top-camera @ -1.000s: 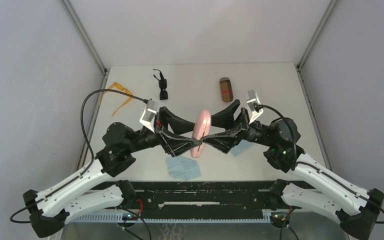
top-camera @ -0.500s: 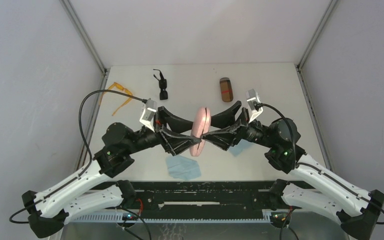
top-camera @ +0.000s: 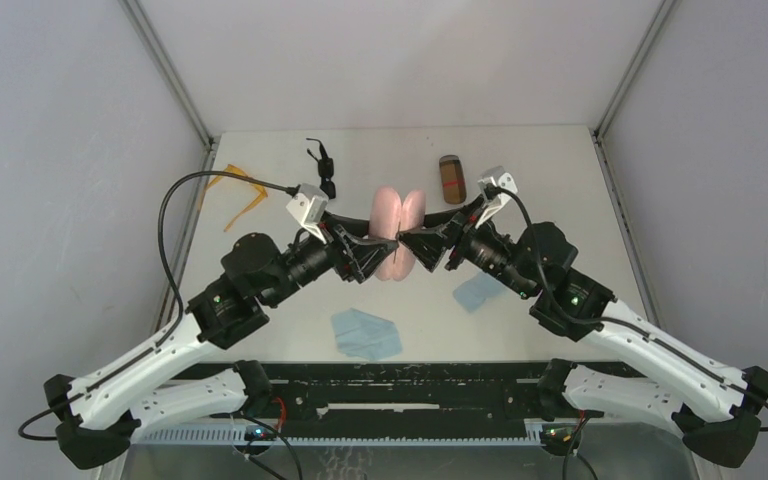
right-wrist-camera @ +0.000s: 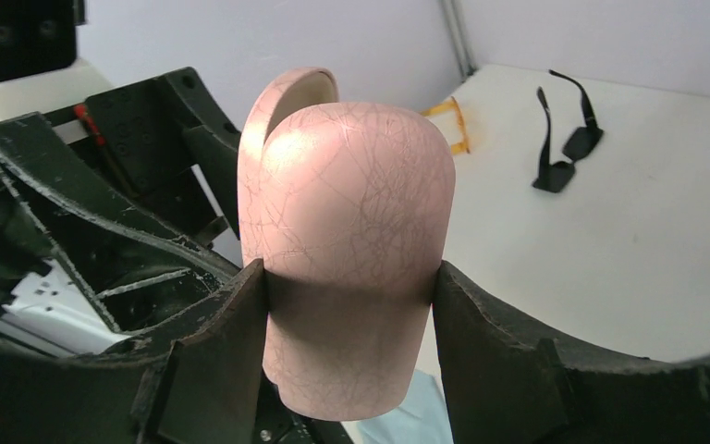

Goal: Organize the sunglasses
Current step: Open the sunglasses case, then place the sunglasses case at the center of the board.

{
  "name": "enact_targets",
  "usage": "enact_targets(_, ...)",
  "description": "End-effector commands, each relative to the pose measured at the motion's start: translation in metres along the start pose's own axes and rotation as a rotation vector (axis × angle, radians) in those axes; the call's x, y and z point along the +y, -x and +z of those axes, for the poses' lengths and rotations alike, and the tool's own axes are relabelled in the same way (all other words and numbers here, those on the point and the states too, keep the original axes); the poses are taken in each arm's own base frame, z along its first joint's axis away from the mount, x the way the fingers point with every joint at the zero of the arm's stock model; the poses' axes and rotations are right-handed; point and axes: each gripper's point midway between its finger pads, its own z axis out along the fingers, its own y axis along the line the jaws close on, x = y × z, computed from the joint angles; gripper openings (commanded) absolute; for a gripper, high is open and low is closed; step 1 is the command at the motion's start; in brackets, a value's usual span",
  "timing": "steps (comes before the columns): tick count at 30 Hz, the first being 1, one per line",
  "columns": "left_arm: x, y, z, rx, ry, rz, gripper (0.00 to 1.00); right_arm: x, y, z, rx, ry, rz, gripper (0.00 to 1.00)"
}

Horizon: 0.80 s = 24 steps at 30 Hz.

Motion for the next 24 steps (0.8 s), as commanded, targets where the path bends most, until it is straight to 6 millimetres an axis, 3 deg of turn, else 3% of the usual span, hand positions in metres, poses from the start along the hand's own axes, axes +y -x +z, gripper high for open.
enact_targets(1, 0.032, 0.032, -0.01, -0.091, 0.197, 0.04, 0.28, -0.008, 0.04, -0.004, -0.107, -0.092, -0.076, 0.0)
enact_targets(6, 0.026, 0.035, -0.017, -0.104, 0.163, 0.039, 0.55, -0.007, 0.038, -0.004, -0.094, -0.079, -0.097, 0.0)
enact_targets(7, 0.024, 0.035, -0.019, -0.105, 0.156, 0.039, 0.73, -0.008, 0.037, -0.005, -0.09, -0.083, -0.106, 0.0)
enact_targets(8, 0.024, 0.035, -0.022, -0.105, 0.153, 0.041, 0.85, -0.01, 0.036, -0.006, -0.086, -0.092, -0.119, 0.0)
enact_targets(10, 0.026, 0.033, -0.029, -0.099, 0.161, 0.044, 0.96, -0.016, 0.036, -0.009, -0.079, -0.112, -0.149, 0.0)
enact_targets(13, 0.037, 0.03, -0.044, -0.092, 0.217, 0.051, 1.0, -0.029, 0.032, -0.012, -0.031, -0.16, -0.238, 0.0)
enact_targets(18, 0.068, 0.02, -0.082, -0.074, 0.379, 0.081, 1.0, -0.059, 0.006, -0.008, 0.143, -0.246, -0.461, 0.01)
enact_targets(24, 0.107, -0.002, -0.127, -0.047, 0.592, 0.078, 1.0, -0.11, -0.058, 0.019, 0.496, -0.401, -0.856, 0.06)
